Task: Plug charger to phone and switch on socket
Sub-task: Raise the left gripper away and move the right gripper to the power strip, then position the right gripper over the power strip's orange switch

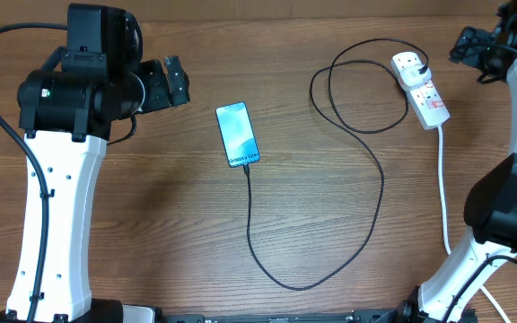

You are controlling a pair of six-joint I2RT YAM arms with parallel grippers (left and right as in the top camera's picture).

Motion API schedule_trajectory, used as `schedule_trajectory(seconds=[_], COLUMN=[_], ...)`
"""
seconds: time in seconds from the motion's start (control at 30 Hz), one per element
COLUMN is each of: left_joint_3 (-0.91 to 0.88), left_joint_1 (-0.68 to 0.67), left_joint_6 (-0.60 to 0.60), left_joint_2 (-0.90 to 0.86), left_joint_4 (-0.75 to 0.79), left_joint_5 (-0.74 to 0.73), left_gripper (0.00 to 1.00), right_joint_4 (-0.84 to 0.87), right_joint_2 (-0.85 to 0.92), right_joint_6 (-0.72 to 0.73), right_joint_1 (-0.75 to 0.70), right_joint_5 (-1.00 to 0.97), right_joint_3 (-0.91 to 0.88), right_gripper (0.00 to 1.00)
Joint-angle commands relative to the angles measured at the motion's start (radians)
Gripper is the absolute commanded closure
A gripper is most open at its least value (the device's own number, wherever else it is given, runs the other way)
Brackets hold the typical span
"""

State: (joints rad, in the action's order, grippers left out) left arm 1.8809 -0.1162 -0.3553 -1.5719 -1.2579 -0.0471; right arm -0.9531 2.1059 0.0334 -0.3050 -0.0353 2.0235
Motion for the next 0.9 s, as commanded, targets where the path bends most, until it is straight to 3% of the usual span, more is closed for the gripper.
schedule_trajectory(seconds=[0.0,0.23,0.33,0.5,0.6,0.7,0.87], left_joint_3=[-0.003,-0.003,-0.003,-0.003,-0.003,-0.003,-0.003], left_joint_1=[0.005,0.005,0.005,0.005,0.005,0.005,0.005], left_joint_6=[0.019,0.019,0.019,0.019,0.019,0.019,0.019], left_joint_2=[-0.001,-0.001,-0.001,-0.001,-0.001,-0.001,-0.001], left_joint_4=[-0.002,-0.002,-0.002,-0.002,-0.002,-0.002,-0.002], left_joint_5=[0.013,0.013,0.013,0.013,0.013,0.013,0.013], left_gripper=[0.0,0.0,0.0,0.0,0.0,0.0,0.0], right_joint_4=[0.011,0.069,0.098,0.123,0.121,0.121,0.113], right_joint_2=[0.0,0.008,0.023,0.061,0.077,0.09,0.123], right_joint_6=[-0.153,-0.166,-0.166,-0.165,-0.167,-0.256,-0.406], right_joint_1=[0.005,-0.011,-0.016,-0.016,-0.016,-0.016,-0.016], right_joint_5=[0.036,0.037,0.037,0.045,0.159,0.293,0.311], right_joint_3=[0.029,-0.028,-0.039,-0.042,-0.043,-0.043,-0.044], right_gripper=[0.14,0.13,0.0,0.0,0.0,0.0,0.02])
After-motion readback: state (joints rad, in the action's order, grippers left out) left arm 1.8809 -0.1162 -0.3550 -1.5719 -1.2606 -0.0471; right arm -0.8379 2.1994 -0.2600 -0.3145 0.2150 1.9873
